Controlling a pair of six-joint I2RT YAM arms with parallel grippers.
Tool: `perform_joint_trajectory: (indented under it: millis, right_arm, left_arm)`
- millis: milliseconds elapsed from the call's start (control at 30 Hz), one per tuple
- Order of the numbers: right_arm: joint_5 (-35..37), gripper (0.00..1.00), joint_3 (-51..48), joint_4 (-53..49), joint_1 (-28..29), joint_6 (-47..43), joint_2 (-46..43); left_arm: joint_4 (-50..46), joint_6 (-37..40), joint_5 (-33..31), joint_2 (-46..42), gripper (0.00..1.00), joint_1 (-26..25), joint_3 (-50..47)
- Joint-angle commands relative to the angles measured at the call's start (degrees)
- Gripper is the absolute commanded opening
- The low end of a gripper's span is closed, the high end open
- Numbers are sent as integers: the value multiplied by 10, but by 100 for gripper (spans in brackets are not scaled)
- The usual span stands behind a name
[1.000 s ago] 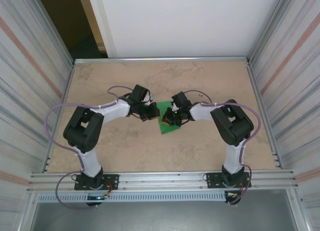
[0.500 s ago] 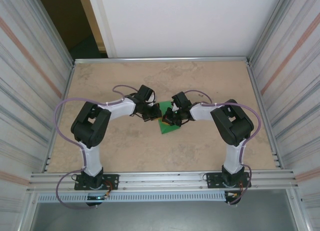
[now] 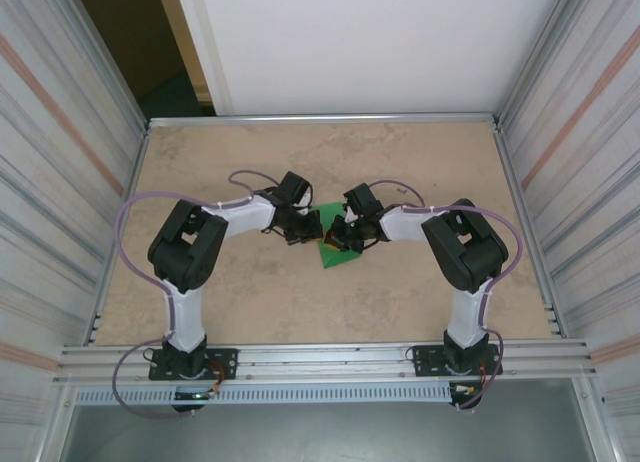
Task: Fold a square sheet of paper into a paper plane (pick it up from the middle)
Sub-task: Fold the triangle a second time at the center of the table.
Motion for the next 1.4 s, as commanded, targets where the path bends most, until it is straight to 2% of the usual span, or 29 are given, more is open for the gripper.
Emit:
perform_joint_trajectory:
  millis: [0,267,433,1167,1367]
  right_arm:
    - [15,0,-8,-35,0,-6,-9]
    - [-2,0,-10,-19,-3,-11,-44]
    - [16,0,-17,-30,-10,-33,-87]
    - [43,0,-38,-49,-42,-47,-31]
    - [45,0,-49,-41,-45,-43,-24]
  left_arm:
    - [-24,18,-11,12,0,-6,11]
    - [-51,25,-25,30,0,-6,18]
    - [-55,28,-27,32,0,-6,14]
    - [-56,29,-16,27,0,-6,28]
    - [-55,35,-12,12,5,-6,43]
